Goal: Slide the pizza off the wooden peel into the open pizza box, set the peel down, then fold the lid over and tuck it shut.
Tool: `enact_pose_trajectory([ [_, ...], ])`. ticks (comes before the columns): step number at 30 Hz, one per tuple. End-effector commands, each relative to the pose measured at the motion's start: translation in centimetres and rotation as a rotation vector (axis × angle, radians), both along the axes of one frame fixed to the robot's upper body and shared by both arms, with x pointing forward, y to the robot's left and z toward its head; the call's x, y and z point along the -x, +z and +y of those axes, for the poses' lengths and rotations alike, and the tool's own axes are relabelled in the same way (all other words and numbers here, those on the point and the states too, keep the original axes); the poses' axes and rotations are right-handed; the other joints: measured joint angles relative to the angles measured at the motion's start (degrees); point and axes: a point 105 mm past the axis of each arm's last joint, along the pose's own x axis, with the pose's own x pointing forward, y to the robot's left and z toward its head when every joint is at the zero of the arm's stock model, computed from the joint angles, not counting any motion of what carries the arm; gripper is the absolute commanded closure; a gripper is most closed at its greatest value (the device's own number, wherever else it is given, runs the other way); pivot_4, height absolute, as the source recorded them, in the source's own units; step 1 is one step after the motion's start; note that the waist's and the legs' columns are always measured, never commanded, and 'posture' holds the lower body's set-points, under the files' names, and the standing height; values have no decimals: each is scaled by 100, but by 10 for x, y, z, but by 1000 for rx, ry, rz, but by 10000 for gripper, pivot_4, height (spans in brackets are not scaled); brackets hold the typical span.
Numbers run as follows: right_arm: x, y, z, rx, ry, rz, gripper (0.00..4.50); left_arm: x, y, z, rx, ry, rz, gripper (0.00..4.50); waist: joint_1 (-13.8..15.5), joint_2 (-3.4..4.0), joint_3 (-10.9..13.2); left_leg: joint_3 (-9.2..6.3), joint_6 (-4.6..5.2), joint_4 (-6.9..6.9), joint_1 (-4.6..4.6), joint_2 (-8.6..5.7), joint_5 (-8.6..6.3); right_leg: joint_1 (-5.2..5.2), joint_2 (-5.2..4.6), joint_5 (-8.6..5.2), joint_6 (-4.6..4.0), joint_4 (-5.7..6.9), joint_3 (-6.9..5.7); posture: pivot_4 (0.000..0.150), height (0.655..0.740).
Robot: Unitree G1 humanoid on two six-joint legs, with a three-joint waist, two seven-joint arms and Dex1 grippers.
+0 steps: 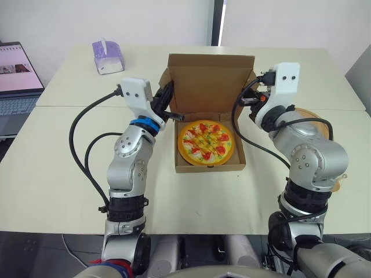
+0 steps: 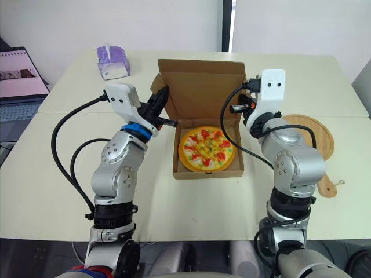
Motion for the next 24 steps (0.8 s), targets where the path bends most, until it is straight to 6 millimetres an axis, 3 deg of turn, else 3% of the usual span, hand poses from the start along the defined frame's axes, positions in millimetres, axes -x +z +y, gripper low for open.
enact_pose_trajectory([
  [1, 17, 4, 38, -48, 200, -1, 44586, 11, 10, -32, -8, -135, -44, 45000, -1, 0, 0, 0, 0, 0, -1, 0, 0, -1, 0, 0, 0, 0, 0, 1500, 7251],
  [13, 35, -28, 41, -64, 211, 94, 44586, 28, -6, -40, -26, -173, -17, 45000, 0, -2, -10, -2, 0, -2, 4, 1, 0, 4, 1, 0, 0, -2, 0, 1500, 7251],
  [24, 39, -36, 43, -66, 219, 109, 44586, 39, -22, -43, -8, -200, 41, 45000, 0, -9, -21, -5, 1, -2, 10, 1, -1, 13, 1, 0, 0, -5, -2, 1500, 7251],
])
